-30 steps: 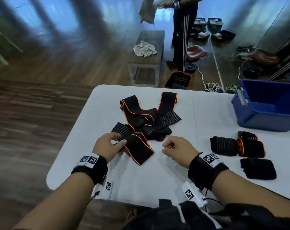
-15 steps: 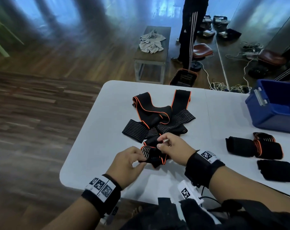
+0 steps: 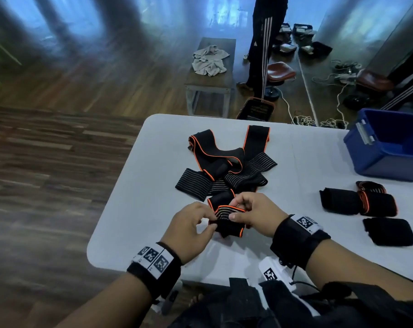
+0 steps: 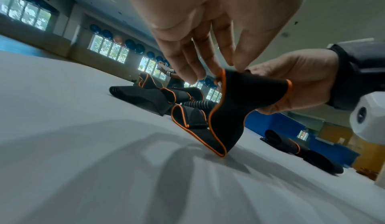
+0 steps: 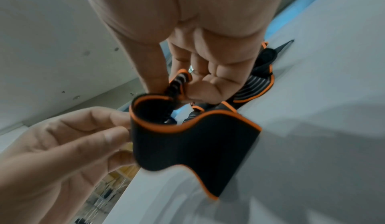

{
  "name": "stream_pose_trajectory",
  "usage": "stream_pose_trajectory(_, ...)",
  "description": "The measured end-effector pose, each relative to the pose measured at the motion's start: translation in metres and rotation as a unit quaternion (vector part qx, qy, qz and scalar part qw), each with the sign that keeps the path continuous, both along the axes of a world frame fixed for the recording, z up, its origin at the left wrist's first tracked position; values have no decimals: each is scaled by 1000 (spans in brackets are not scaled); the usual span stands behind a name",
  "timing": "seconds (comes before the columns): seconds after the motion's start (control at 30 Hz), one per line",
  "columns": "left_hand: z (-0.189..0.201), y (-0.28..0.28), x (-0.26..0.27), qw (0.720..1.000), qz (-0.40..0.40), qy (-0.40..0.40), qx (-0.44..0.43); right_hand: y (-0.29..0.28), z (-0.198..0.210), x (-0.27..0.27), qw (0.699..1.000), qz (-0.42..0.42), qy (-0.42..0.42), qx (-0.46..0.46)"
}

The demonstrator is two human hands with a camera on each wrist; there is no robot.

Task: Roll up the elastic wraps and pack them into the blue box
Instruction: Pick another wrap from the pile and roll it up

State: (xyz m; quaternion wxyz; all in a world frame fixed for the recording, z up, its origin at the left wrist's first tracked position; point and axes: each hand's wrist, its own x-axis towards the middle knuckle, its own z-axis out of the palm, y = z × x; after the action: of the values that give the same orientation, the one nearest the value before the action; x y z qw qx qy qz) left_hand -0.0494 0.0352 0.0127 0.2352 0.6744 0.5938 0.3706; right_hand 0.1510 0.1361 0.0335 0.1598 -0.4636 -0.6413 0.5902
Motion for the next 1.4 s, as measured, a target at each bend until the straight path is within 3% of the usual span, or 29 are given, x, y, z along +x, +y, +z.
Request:
stream_pose_trajectory(0.13, -1, 26, -1, 999, 26, -7, -40, 0, 4, 23, 998, -53, -24, 16)
stream_pose_trajectory(0.37, -31, 78, 9, 965, -3, 165, -203, -14, 7, 60, 993, -96, -66, 34)
stream_pose_trajectory(0.67, -27, 92, 20, 967, -8, 185, -176, -30, -5, 77, 983, -154, -100, 20)
stream_pose_trajectory(0.97, 10, 85, 35, 994, -29, -15, -104, -22, 8, 61, 978, -197, -60, 10)
stream_pose_trajectory(1.17, 26, 97, 48, 965, -44, -203, -161, -9, 18, 40, 962, -268, 41, 33)
stream_pose_trajectory(1.3, 31, 104, 48, 954, -57, -226, -191, 1, 24, 38, 948, -303, 92, 40)
stream_pose_trajectory(1.4, 35, 109, 47, 958, -94, -190, -193, 4, 25, 39, 949, -300, 96, 29)
